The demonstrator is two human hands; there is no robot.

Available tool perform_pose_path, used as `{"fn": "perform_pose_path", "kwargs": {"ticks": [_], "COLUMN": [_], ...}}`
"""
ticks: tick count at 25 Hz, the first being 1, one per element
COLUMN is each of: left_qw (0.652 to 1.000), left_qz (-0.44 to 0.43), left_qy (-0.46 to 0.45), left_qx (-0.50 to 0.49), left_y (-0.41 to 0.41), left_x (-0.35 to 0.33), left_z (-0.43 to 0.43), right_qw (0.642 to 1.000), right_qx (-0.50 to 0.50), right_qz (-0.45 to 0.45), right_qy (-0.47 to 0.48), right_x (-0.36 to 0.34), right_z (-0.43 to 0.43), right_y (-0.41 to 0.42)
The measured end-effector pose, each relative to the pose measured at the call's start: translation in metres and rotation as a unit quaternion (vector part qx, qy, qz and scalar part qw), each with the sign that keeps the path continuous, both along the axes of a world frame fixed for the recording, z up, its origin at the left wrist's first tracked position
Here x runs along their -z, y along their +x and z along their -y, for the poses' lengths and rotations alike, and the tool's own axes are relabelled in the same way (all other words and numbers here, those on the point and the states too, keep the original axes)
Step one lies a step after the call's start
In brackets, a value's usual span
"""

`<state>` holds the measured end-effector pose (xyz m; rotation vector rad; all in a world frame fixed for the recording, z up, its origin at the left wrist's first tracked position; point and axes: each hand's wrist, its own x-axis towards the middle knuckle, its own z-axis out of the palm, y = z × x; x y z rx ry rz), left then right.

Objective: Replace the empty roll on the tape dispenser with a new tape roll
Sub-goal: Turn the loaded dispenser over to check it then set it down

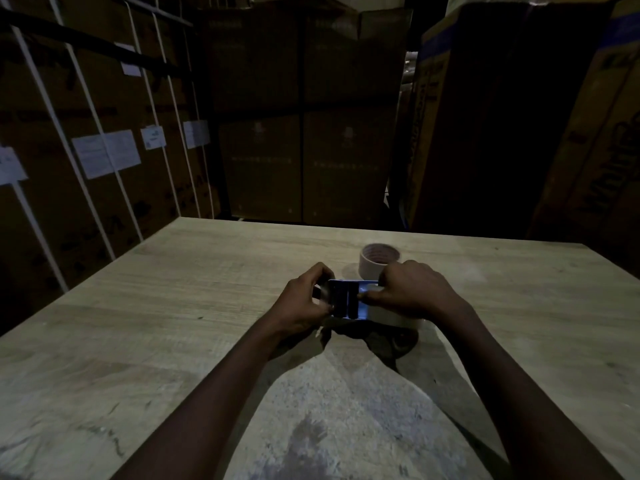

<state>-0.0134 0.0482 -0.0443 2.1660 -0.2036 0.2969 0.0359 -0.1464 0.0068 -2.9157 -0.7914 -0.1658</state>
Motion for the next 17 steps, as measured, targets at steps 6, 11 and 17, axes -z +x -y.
{"fn": "perform_pose_path", "kwargs": {"ticks": [6,11,17], "left_qw": [0.991,0.991,0.992], "left_qz": [-0.07,-0.046,0.025], "left_qy": [-0.11,-0.113,-0.072], "left_qx": [0.007,-0.054,-0.099], "left_y": [0.003,0.001,-0.002], "left_x": [-0.005,0.001,-0.002], "left_z": [0.005,0.017,0.015], "right_qw": [0.999,0.998,0.991], "right_qx": [0.014,0.023,-0.019], "right_qz": [-0.016,0.054,-0.066], "right_qy": [0.029,-0.018,0.115], "right_x": [-0.002,0.004,-0.001], "right_z": [0.004,-0.007,-0.003], "right_y": [0.001,-0.01,-0.007]}}
